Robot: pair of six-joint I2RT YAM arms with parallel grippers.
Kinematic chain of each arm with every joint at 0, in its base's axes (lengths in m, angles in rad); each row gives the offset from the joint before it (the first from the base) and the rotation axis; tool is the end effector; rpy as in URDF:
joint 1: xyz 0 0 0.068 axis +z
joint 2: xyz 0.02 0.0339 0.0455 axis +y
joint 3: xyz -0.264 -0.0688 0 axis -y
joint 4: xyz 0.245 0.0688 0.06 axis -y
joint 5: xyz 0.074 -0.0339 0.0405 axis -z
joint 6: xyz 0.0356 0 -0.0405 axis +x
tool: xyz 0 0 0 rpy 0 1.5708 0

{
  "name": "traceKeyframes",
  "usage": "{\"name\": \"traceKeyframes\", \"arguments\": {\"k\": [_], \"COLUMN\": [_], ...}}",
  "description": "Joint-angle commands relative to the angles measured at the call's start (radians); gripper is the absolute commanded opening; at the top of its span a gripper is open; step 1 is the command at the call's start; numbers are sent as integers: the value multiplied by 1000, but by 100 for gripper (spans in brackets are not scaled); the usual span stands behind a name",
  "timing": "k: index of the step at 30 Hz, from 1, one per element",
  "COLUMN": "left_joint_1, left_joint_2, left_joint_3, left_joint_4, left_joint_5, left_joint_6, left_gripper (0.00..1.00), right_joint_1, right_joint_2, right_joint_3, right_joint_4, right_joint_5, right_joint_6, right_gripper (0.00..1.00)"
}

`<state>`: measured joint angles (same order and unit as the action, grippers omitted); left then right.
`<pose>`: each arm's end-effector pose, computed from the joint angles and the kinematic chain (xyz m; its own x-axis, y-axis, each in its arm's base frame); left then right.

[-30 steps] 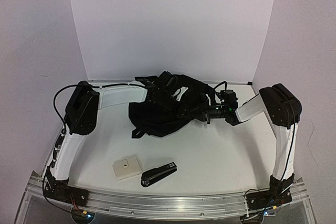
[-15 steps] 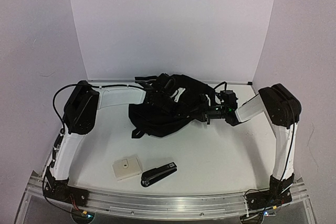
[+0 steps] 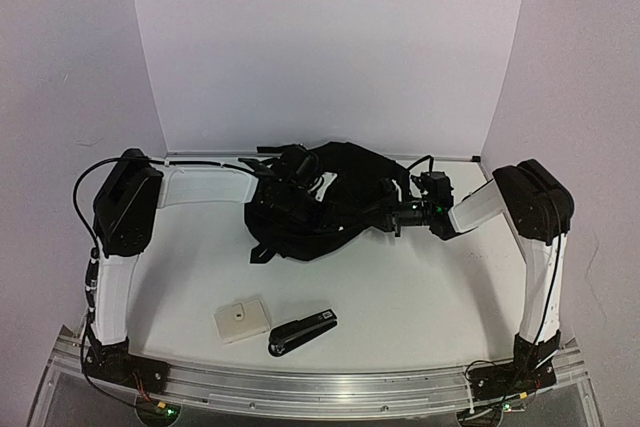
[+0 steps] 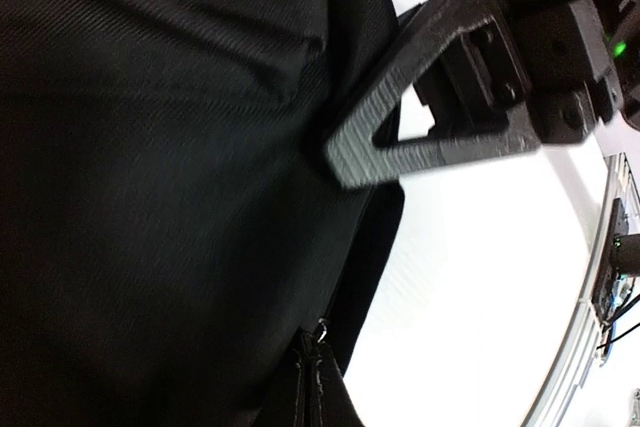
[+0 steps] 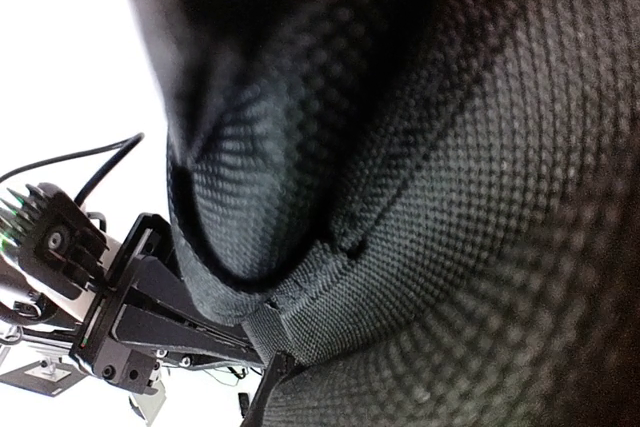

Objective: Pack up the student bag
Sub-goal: Zip the student bag at the center of the board.

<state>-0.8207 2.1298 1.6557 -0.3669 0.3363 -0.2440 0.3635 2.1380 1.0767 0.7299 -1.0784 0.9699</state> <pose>0.3167 -0.3571 0.1986 -0.6961 0.4126 -0.5875 0.6930 0.6000 -0.3997 0.3810 0.1785 0.1220 -0.9530 0.0547 -0.2981 -0.2845 0.1777 0.9421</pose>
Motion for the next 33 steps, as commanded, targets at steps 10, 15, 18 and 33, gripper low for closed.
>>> {"name": "traceKeyframes", "arguments": {"k": [10, 15, 18, 33], "left_joint_1": [-38, -37, -37, -37], "left_joint_2": [-321, -342, -369, -334], "left_joint_3": [-106, -131, -187, -261], "left_joint_4": [-134, -219, -230, 9], "left_joint_5": [-147, -228, -272, -91], "left_joint_6": [31, 47, 39, -39], "left_gripper": [0, 0, 0, 0], "right_joint_1": [-55, -85, -124, -198], "right_joint_2": [48, 36, 20, -129], "right_joint_3": [-12, -9, -12, 123], "right_joint_4": [38, 22, 0, -515], "right_joint_5": [52, 57, 64, 192], "right_joint_6": [-8, -14, -26, -388], "right_gripper": [0, 0, 0, 18]}}
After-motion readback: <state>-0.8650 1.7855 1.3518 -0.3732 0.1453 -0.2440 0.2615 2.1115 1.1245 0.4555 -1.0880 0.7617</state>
